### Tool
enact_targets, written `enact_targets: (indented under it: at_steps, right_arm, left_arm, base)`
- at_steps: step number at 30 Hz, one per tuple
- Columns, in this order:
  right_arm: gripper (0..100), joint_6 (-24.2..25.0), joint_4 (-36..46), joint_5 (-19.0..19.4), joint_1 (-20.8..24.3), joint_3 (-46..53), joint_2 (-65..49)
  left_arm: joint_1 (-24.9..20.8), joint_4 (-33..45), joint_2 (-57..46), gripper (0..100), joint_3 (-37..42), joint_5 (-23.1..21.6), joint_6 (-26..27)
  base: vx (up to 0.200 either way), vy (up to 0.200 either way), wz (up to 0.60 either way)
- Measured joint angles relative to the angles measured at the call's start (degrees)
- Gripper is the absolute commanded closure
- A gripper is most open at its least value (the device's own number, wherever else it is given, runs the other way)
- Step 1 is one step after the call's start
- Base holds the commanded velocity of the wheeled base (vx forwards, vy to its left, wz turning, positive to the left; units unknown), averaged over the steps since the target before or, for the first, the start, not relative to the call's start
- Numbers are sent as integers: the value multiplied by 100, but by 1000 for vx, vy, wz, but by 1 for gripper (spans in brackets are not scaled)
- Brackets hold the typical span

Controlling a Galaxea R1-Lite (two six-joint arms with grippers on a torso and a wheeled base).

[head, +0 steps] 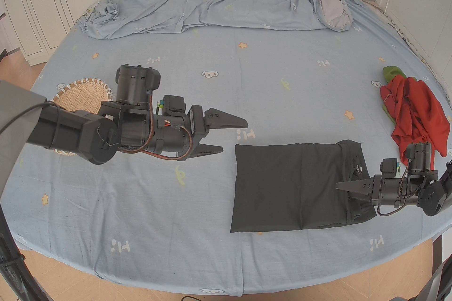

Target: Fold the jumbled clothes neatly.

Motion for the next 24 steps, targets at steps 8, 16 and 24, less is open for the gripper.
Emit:
enact_targets:
  at_steps: [8, 16, 24]
  right_arm:
    - [100, 33, 0, -77, 249, -257, 185]
    - [100, 13, 0, -107, 293, -389, 394]
    - [100, 9, 7, -102, 85, -354, 347]
  left_arm:
    - [79, -158, -207, 0, 350, -9, -5]
    - [154, -197, -295, 0, 493, -22, -16]
    - [182, -197, -321, 0, 506, -101, -24]
  base:
    - [0, 0, 0]
    - [0, 0, 0]
    - [0, 0, 0]
